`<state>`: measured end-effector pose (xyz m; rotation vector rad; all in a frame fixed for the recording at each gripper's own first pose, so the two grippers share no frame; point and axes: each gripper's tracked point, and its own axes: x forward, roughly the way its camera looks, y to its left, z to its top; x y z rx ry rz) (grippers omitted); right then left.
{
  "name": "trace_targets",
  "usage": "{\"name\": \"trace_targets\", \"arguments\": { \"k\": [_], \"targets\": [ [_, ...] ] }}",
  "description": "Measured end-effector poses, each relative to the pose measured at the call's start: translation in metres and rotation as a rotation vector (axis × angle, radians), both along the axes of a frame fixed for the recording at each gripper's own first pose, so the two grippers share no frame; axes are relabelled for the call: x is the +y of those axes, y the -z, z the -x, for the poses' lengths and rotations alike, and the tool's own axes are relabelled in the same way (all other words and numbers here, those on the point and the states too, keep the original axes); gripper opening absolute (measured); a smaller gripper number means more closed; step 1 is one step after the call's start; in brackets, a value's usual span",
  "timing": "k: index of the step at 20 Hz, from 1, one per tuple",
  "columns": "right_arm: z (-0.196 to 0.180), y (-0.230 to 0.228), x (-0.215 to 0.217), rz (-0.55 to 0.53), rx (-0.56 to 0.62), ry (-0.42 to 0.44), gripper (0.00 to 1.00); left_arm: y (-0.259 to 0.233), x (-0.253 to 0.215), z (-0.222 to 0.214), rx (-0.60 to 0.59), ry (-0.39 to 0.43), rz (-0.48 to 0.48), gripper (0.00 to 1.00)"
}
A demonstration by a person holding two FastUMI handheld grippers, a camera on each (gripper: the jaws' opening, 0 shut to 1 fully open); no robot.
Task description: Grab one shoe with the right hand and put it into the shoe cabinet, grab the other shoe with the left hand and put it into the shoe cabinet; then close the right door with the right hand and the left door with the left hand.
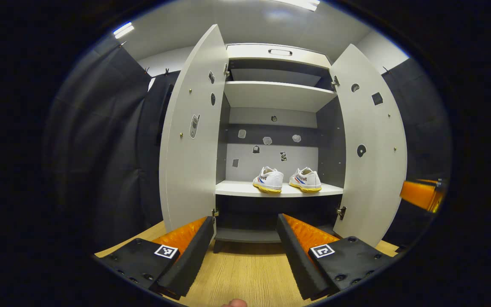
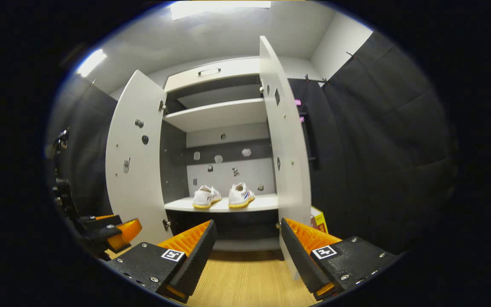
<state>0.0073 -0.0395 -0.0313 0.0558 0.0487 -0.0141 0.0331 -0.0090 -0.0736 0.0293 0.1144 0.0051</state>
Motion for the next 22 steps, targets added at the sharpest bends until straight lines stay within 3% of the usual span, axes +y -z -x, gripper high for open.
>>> {"name": "trace_targets", "arguments": {
  "k": [6,9,10,12,15,16,17,18,22],
  "targets": [
    [-0.037,-0.086,-0.120,0.141,-0.048,0.170,0.93,0.015,-0.015,0.014,0.043,0.036,0.040,0.97],
    [-0.067,-0.115,-0.160,0.179,-0.054,0.221,0.93,0.013,-0.013,0.012,0.035,0.041,0.021,0.97],
    [-0.078,-0.120,-0.166,0.169,-0.051,0.219,0.98,0.012,-0.012,0.012,0.031,0.039,0.014,0.97],
    [-0.096,-0.125,-0.172,0.144,-0.048,0.212,0.93,0.013,-0.012,0.012,0.033,0.037,0.014,0.97],
    [-0.110,-0.120,-0.177,0.141,-0.038,0.211,0.98,0.014,-0.008,0.011,0.042,0.028,0.019,0.97],
    [-0.111,-0.120,-0.177,0.146,-0.042,0.207,0.92,0.015,-0.006,0.011,0.044,0.023,0.020,0.97],
    [-0.112,-0.121,-0.175,0.150,-0.047,0.197,0.98,0.015,-0.004,0.012,0.047,0.018,0.019,0.97],
    [-0.111,-0.119,-0.173,0.158,-0.040,0.191,0.91,0.015,-0.002,0.012,0.049,0.014,0.021,0.97],
    [-0.108,-0.119,-0.155,0.195,-0.043,0.168,0.89,0.015,0.004,0.013,0.044,0.004,0.035,0.97]
  ]
}}
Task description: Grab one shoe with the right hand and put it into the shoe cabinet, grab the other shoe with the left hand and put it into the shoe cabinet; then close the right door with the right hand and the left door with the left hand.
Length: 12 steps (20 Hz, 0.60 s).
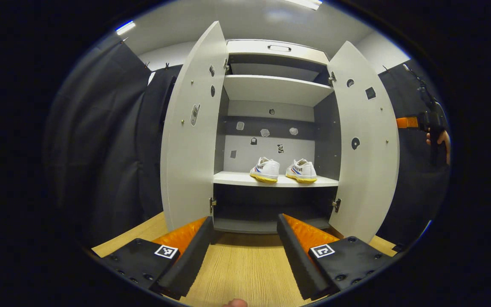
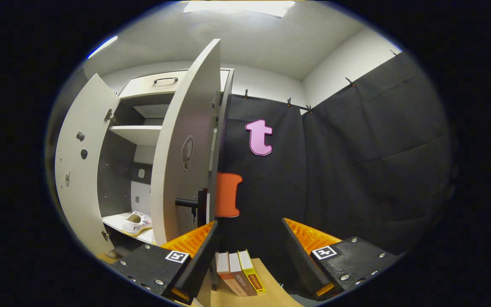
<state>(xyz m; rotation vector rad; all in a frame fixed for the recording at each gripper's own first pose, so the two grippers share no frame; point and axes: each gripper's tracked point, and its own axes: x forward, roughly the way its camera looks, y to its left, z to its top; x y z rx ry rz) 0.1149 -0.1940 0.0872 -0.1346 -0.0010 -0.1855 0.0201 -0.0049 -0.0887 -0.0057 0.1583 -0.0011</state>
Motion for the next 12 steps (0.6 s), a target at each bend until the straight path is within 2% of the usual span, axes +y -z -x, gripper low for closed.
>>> {"name": "trace_targets", "arguments": {
  "k": [6,9,10,11,12],
  "targets": [
    [-0.002,0.003,0.041,-0.031,-0.002,-0.064,0.88,-0.008,0.010,-0.006,-0.024,0.006,-0.020,0.97],
    [-0.010,0.007,0.074,-0.058,0.002,-0.135,0.88,-0.010,0.013,-0.006,-0.025,0.004,-0.027,0.96],
    [-0.015,0.009,0.087,-0.071,0.005,-0.165,0.97,-0.011,0.013,-0.005,-0.028,0.006,-0.029,0.97],
    [-0.021,0.011,0.102,-0.084,0.008,-0.195,0.97,-0.012,0.014,-0.005,-0.032,0.006,-0.031,0.96],
    [-0.025,0.014,0.114,-0.097,0.012,-0.224,0.89,-0.013,0.016,-0.004,-0.034,0.005,-0.035,0.97]
  ]
}}
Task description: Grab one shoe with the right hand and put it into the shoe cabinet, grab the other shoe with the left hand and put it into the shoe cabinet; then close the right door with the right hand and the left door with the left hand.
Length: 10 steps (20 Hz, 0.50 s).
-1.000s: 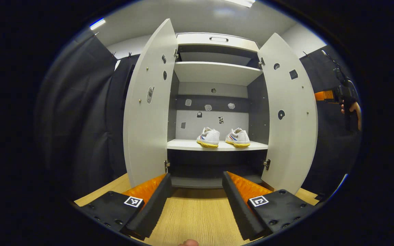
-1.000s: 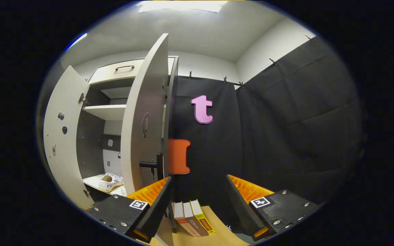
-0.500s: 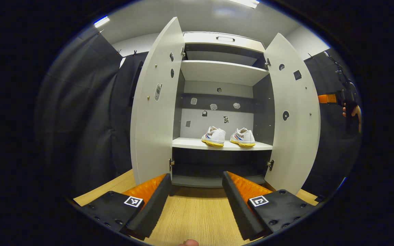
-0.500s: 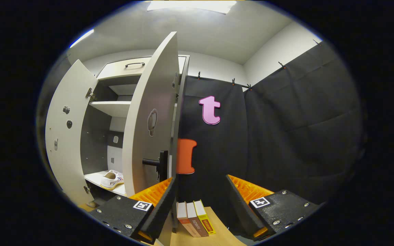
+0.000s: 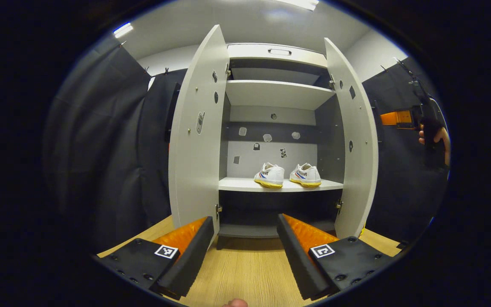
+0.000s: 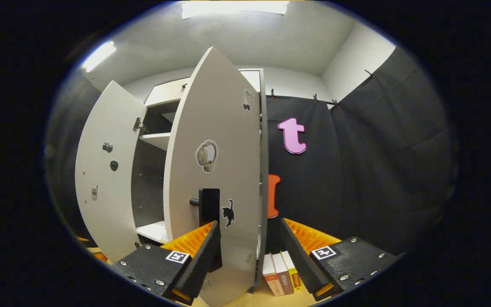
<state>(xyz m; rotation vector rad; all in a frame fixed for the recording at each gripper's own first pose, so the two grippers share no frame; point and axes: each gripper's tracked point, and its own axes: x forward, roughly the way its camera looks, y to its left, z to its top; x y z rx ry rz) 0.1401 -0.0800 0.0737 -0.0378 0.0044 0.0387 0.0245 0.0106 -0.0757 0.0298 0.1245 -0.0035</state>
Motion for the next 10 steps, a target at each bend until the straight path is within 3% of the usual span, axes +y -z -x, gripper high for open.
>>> {"name": "trace_targets", "arguments": {
  "k": [1,2,5,6,7,10],
  "targets": [
    [-0.008,0.002,0.011,-0.016,0.004,-0.024,0.97,0.000,0.001,0.000,0.000,-0.002,-0.003,0.97],
    [-0.014,0.005,0.021,-0.041,0.011,-0.042,0.89,-0.002,0.003,0.000,0.000,-0.004,-0.005,0.97],
    [-0.032,0.012,0.049,-0.107,0.034,-0.095,0.92,-0.002,0.010,0.002,0.002,-0.022,-0.009,0.97],
    [-0.037,0.014,0.055,-0.104,0.035,-0.103,0.97,-0.003,0.012,0.001,0.001,-0.029,-0.008,0.97],
    [-0.044,0.015,0.060,-0.094,0.038,-0.108,0.92,-0.001,0.013,0.003,0.002,-0.035,-0.008,0.97],
    [-0.055,0.024,0.079,-0.087,0.043,-0.138,0.92,-0.002,0.019,0.004,0.006,-0.047,-0.011,0.97]
  ]
}}
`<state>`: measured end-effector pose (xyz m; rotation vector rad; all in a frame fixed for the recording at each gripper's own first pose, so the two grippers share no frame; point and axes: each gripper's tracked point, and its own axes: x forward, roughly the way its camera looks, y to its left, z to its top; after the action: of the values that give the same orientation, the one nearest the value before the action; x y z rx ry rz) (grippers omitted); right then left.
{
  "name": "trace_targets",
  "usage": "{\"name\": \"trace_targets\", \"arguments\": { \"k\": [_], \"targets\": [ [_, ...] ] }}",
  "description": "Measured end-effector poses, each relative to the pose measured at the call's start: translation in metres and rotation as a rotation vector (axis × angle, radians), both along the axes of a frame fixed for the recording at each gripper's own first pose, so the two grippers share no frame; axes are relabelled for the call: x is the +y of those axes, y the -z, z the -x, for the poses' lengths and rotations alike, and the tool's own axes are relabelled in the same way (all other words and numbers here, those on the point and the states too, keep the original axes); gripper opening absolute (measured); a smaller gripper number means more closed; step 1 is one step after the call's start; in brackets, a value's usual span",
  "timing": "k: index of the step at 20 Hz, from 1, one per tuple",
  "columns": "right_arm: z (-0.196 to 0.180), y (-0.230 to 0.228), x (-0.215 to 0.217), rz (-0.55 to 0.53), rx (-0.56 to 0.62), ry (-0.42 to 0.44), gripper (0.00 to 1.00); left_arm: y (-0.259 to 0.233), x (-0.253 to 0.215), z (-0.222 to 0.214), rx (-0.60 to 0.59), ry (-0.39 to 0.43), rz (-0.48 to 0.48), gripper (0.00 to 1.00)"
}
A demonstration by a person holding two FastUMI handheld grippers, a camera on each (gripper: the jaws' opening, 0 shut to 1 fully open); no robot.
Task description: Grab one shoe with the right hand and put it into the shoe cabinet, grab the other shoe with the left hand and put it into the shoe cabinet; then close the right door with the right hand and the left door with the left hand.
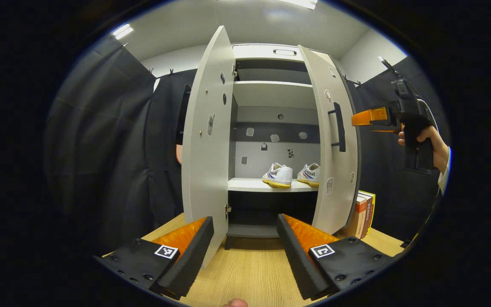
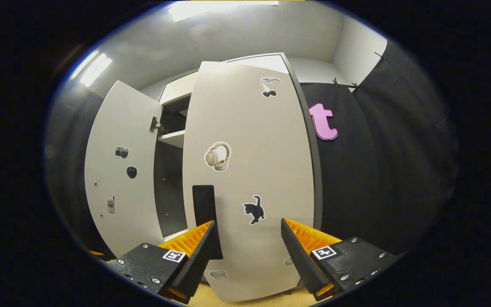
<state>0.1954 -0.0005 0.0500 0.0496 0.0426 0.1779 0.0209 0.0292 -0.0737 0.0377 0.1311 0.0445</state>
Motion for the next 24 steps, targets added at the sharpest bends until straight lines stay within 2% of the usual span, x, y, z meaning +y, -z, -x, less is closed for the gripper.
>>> {"name": "trace_targets", "arguments": {
  "k": [8,11,14,15,16,21,22,24],
  "targets": [
    [-0.039,0.010,0.023,0.025,0.010,0.028,0.92,-0.001,0.008,0.000,-0.002,-0.014,0.002,0.97],
    [-0.057,0.012,0.034,0.066,0.001,0.042,0.92,0.000,0.009,0.001,-0.004,-0.013,0.002,0.97],
    [-0.062,0.015,0.038,0.112,-0.018,0.062,0.92,0.000,0.010,0.000,-0.001,-0.004,0.006,0.97],
    [-0.065,0.016,0.038,0.119,-0.025,0.065,0.92,0.000,0.010,0.000,-0.001,-0.002,0.005,0.94],
    [-0.065,0.016,0.038,0.119,-0.032,0.068,0.92,0.000,0.010,0.000,-0.003,-0.001,0.005,0.97],
    [-0.072,0.021,0.037,0.106,-0.042,0.088,0.92,0.000,0.008,-0.004,-0.005,0.012,0.027,0.94],
    [-0.070,0.021,0.037,0.107,-0.038,0.095,0.95,0.000,0.008,-0.004,-0.003,0.013,0.030,0.94],
    [-0.066,0.017,0.033,0.105,-0.040,0.110,0.92,0.001,0.007,-0.005,-0.003,0.016,0.037,0.97]
  ]
}}
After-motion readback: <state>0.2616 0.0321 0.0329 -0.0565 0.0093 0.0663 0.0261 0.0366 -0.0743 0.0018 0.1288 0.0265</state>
